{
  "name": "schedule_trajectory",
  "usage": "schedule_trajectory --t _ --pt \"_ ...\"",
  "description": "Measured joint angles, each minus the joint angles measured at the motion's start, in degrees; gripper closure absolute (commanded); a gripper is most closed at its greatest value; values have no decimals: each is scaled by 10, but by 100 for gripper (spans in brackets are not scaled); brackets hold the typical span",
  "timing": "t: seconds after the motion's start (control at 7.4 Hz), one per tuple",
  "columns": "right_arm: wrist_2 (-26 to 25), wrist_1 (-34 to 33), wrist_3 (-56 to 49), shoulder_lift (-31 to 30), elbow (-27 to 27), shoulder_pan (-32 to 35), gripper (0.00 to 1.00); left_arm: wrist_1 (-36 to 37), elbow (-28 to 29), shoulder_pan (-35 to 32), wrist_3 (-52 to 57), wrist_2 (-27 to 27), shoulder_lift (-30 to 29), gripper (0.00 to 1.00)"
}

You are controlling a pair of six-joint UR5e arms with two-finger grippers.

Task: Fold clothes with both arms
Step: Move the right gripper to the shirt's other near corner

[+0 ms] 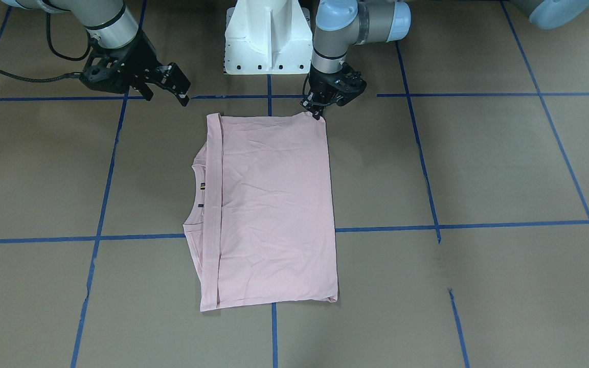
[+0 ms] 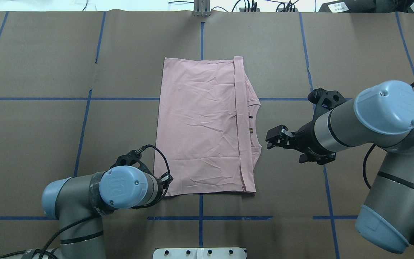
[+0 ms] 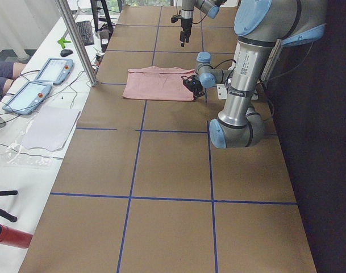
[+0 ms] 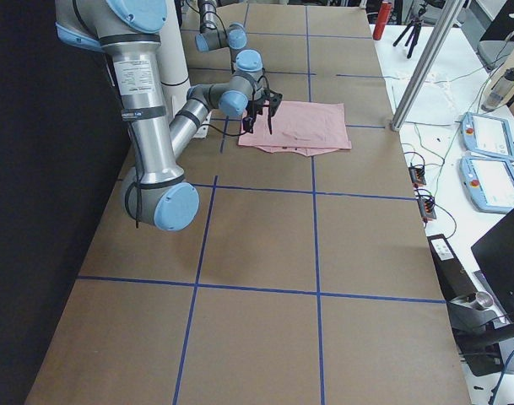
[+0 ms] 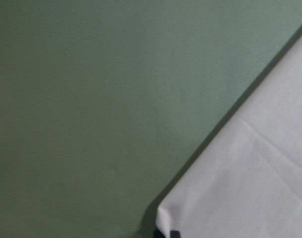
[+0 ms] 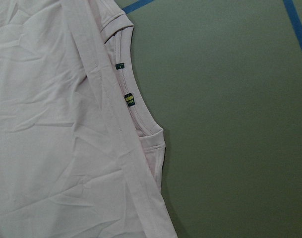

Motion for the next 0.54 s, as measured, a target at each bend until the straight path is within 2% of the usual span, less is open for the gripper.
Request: schedule_trajectory --t 0.27,0.54 --pt "-2 2 12 14 -27 -3 0 8 -28 -7 61 0 3 100" --pt "-22 3 69 46 -72 -28 0 10 -38 -9 88 -1 4 100"
